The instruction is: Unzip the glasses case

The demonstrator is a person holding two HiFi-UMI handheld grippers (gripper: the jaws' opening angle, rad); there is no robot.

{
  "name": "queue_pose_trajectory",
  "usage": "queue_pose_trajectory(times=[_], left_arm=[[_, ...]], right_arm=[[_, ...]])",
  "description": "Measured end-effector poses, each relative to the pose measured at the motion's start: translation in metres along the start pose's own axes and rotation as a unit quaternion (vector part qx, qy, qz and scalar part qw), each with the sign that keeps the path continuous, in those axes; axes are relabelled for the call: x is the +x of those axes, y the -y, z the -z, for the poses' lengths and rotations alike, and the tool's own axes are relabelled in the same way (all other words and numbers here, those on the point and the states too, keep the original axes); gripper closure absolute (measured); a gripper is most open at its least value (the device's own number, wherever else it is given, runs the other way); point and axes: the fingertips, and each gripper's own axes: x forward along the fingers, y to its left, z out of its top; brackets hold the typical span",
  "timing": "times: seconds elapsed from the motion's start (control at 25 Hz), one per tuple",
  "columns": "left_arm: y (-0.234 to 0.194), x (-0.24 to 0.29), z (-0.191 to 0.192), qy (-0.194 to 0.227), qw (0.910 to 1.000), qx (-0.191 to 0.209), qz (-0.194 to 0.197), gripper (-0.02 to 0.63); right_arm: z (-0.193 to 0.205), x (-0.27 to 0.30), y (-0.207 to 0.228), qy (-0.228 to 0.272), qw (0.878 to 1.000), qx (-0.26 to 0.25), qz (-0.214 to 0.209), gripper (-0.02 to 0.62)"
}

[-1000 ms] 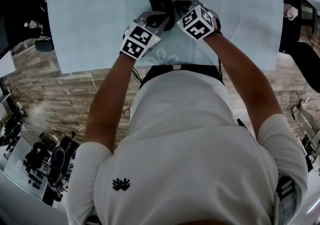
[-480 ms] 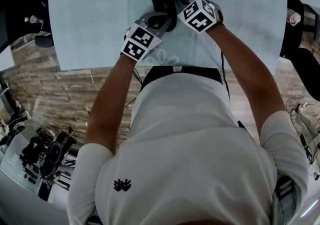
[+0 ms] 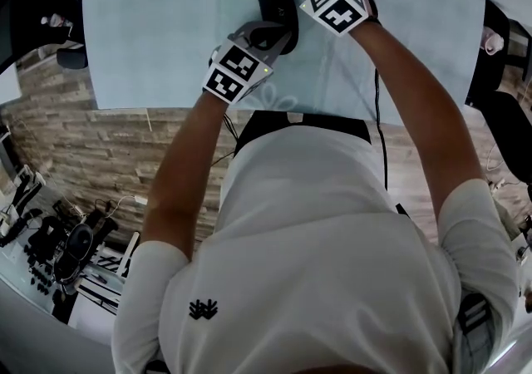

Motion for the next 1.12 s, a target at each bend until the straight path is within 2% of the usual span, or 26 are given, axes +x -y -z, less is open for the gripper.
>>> queue_pose_trajectory(times=[0.16,0.56,1.12], left_arm=[[0.000,0.000,0.000,0.004,1.0000,-0.004,-0.001,0.552],[-0.003,-0.003,0.001,0.005,0.9998,-0.014,-0.017,0.551],[0.004,-0.050,0.002,0.054,0.9979,-0.018,-0.030,0.551]], right_arm=[[-0.001,-0.001,0.006,-0.003,1.000,-0.010,-0.003,0.597],[0.016,-0.019,-0.011,-0.014,1.000,0.011,0.001,0.597],[0.056,-0.087,-0.070,-0.010,0.995,0.085,0.048,0.597]])
